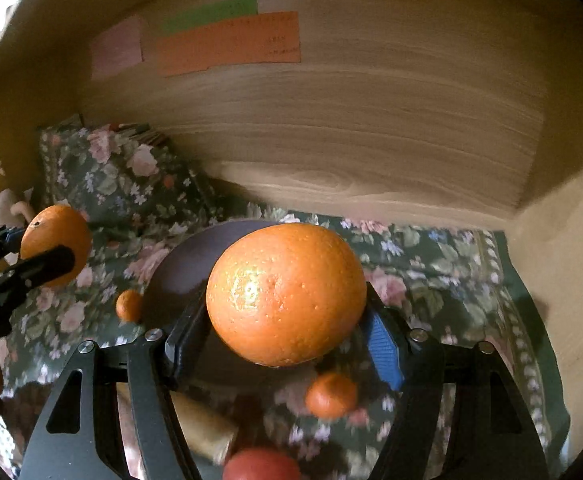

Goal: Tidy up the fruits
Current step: 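Carry both oranges onto the dark plate and open both tools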

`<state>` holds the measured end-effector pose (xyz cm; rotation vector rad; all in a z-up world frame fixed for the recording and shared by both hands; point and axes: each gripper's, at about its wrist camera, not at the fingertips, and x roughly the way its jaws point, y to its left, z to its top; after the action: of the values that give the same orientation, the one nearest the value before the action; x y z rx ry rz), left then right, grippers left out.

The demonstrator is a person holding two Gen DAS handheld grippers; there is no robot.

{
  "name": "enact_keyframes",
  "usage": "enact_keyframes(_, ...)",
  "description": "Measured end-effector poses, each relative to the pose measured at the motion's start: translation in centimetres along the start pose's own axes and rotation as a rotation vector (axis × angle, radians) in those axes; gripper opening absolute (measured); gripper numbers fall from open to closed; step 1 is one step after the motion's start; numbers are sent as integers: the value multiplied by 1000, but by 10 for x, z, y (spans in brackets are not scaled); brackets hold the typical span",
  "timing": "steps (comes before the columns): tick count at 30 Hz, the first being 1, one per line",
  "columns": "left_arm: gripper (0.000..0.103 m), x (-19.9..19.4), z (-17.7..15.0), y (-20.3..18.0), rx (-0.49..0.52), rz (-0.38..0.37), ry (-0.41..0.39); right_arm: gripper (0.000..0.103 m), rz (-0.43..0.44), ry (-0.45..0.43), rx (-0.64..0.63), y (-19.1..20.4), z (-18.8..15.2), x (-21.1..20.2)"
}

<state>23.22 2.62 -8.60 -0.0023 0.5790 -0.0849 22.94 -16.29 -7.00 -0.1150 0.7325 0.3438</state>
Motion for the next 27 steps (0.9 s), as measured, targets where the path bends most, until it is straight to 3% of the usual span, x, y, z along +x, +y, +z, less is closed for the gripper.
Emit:
enact_keyframes(12,64,82,38,-8,19,-17,94,67,-18,107,-34,-12,26,55)
enact_keyframes(27,64,147,37,-7,43,-39,250,67,-15,208,-101,-20,33,101)
